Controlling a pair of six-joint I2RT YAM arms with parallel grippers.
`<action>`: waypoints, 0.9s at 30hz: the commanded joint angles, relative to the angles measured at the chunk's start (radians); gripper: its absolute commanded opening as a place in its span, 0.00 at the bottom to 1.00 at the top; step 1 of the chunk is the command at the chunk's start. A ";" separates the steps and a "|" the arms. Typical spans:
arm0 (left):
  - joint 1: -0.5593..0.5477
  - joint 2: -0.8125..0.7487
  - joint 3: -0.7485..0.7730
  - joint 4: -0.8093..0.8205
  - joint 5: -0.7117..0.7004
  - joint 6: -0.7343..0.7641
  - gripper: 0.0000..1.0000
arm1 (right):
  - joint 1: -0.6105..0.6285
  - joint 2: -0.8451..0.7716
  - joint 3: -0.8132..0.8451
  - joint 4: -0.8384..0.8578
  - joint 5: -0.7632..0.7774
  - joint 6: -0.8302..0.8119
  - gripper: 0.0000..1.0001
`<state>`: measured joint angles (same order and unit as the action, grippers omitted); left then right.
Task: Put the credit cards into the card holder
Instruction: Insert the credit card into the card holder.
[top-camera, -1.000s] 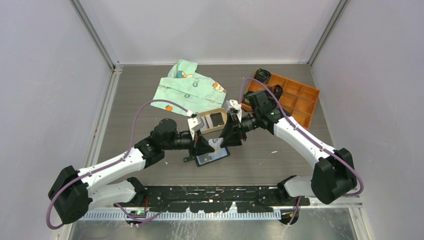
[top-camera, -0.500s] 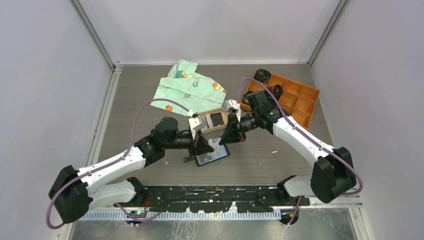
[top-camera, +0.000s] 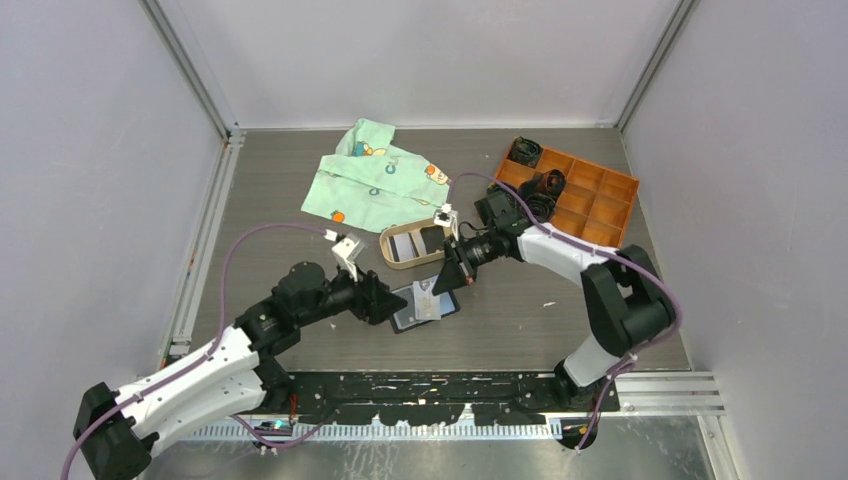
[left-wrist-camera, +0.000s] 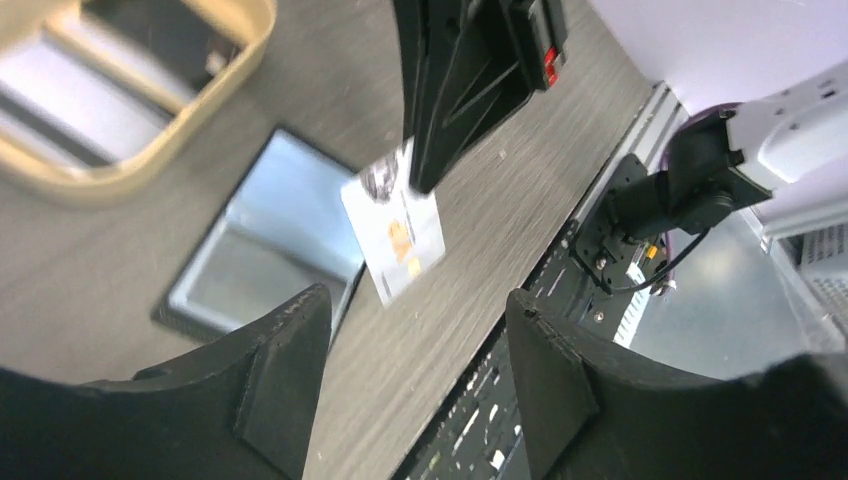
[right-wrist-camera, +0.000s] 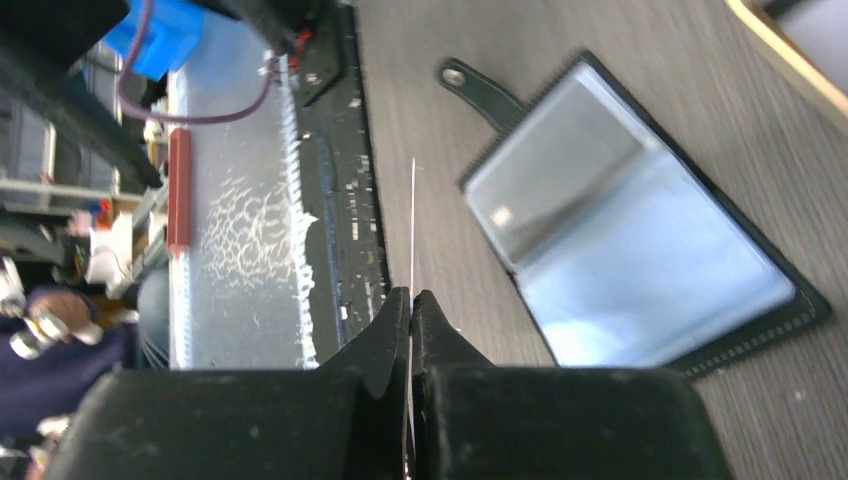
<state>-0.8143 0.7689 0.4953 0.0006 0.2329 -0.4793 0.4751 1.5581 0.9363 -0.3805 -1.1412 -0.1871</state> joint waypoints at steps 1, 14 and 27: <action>0.002 -0.013 -0.120 -0.006 -0.108 -0.266 0.64 | 0.002 0.070 0.017 0.083 0.149 0.184 0.01; 0.003 0.007 -0.199 -0.072 -0.291 -0.419 0.57 | -0.010 0.198 0.061 0.100 0.255 0.309 0.01; 0.003 0.186 -0.173 -0.036 -0.300 -0.393 0.55 | -0.060 0.166 0.072 0.081 0.226 0.308 0.01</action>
<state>-0.8143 0.9192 0.2977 -0.0795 -0.0441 -0.8841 0.4267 1.7737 0.9852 -0.3149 -0.8917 0.1097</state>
